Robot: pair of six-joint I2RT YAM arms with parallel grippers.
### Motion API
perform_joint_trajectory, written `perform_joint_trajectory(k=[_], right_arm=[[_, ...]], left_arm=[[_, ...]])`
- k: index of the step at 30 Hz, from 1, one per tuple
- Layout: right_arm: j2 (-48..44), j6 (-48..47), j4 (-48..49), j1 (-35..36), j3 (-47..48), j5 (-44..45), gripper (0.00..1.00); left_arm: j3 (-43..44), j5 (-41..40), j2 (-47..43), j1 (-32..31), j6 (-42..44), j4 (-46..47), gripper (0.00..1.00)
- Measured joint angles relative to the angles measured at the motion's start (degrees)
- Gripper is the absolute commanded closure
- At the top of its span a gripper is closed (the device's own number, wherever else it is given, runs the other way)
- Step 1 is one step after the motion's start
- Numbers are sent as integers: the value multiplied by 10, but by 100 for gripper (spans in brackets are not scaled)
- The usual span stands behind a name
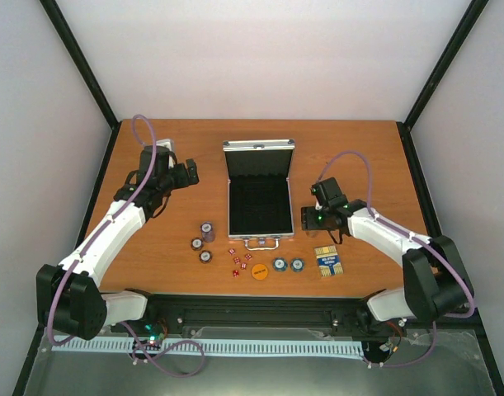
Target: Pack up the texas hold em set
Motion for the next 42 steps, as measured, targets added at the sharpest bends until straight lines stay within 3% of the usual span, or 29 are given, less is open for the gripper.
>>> perform_joint_trajectory(k=[7,11,15,27,36,42], right_arm=[[5,2,0,4,-2,7,33],[10,3,0,5,-2,17,43],[22,5,0,5,-2,21,46],[29,6,3,8,-2,26,96],[-15,-3,6,9,-2,22,97],[-80,-15,79,13,0,5,97]], left_arm=[[0,0,0,0,0,0,0],[0,0,1,0,0,0,0],[0,0,6,0,0,0,0],[0,-4,8,0,0,-2,0],[0,-8,8,0,0,-3,0],[0,-9,8,0,0,-3,0]])
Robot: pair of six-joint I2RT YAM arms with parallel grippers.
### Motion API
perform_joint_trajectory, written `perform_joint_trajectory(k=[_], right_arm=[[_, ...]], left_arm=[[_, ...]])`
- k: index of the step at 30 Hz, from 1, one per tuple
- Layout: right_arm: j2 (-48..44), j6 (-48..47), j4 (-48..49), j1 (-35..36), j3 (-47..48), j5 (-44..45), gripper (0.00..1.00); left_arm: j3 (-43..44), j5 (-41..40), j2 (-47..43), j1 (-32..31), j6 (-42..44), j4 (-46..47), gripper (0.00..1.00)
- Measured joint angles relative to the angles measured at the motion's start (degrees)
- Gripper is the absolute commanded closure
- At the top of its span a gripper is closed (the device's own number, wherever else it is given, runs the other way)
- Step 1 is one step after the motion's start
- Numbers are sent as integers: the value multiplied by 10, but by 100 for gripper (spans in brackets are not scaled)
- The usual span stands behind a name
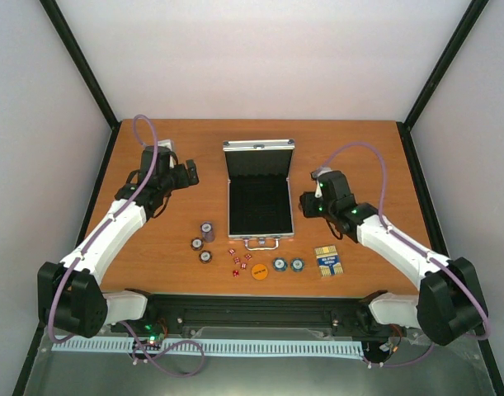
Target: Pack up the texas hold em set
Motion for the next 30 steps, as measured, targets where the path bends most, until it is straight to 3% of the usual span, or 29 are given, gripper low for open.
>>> perform_joint_trajectory(k=[14,30], right_arm=[[60,-51,236,76,-53,29,97],[202,-111,430,95,-57,115,97]], left_arm=[[0,0,0,0,-5,1,0],[0,1,9,0,-5,3,0]])
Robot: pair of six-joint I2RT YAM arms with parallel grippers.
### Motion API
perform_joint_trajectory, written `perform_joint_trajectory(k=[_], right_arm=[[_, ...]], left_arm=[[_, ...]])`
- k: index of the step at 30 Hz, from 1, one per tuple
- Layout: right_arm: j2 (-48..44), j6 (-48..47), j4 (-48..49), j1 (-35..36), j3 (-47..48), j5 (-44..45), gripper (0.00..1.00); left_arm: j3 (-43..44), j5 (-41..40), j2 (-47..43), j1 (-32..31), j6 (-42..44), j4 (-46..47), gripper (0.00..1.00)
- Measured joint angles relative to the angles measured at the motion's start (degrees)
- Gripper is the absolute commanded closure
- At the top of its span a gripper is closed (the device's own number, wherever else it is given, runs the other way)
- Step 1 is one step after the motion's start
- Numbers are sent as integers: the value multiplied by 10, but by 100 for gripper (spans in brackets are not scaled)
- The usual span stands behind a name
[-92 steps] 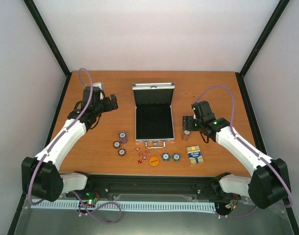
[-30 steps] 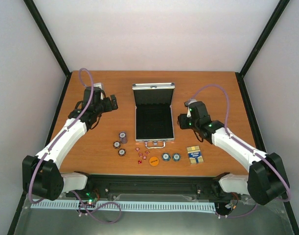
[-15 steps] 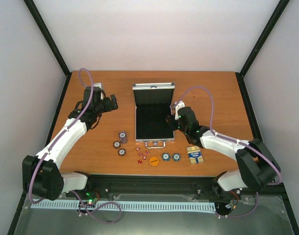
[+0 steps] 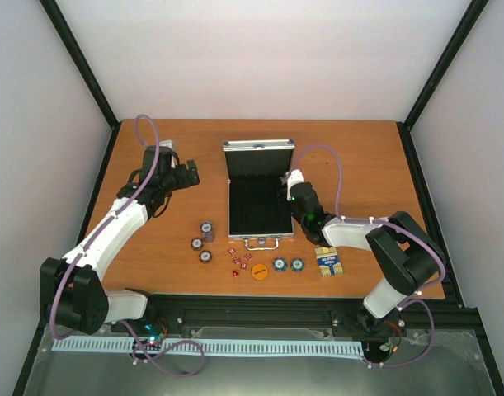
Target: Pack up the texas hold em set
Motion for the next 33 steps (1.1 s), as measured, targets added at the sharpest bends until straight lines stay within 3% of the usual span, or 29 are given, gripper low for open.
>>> perform_joint_trajectory(k=[23,28,33], right_arm=[[123,-9,146,12,19,59,97],[159,-6,169,19,33,84,71],[166,1,171,28,39,108,39]], left_arm=[[0,0,18,0,0,0,0],[0,0,21,0,0,1,0],[0,0,21,0,0,0,0]])
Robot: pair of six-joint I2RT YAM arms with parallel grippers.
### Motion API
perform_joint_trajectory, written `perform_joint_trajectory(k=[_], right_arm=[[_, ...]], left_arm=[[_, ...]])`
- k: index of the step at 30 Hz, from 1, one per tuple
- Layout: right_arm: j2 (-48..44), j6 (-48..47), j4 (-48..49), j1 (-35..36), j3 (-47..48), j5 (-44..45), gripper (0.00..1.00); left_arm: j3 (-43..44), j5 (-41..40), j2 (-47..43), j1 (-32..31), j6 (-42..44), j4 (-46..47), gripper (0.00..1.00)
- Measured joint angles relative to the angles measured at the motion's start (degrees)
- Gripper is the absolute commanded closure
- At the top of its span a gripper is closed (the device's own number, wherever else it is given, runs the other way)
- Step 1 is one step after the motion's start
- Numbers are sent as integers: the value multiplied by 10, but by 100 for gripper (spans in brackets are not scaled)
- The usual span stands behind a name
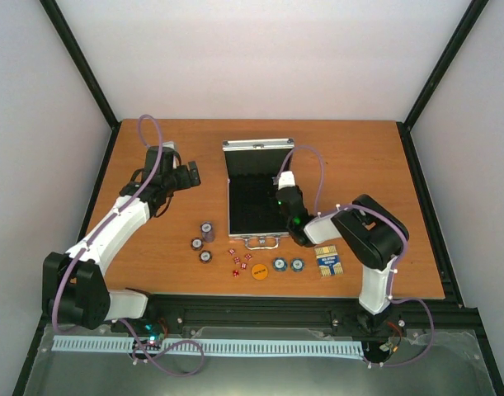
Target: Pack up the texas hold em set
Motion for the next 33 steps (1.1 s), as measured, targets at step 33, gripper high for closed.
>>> perform_joint_trajectory(k=[33], right_arm=[[-177,90,-468,-15,70,-71,0]], left_arm=[[0,0,0,0,0,0,0]])
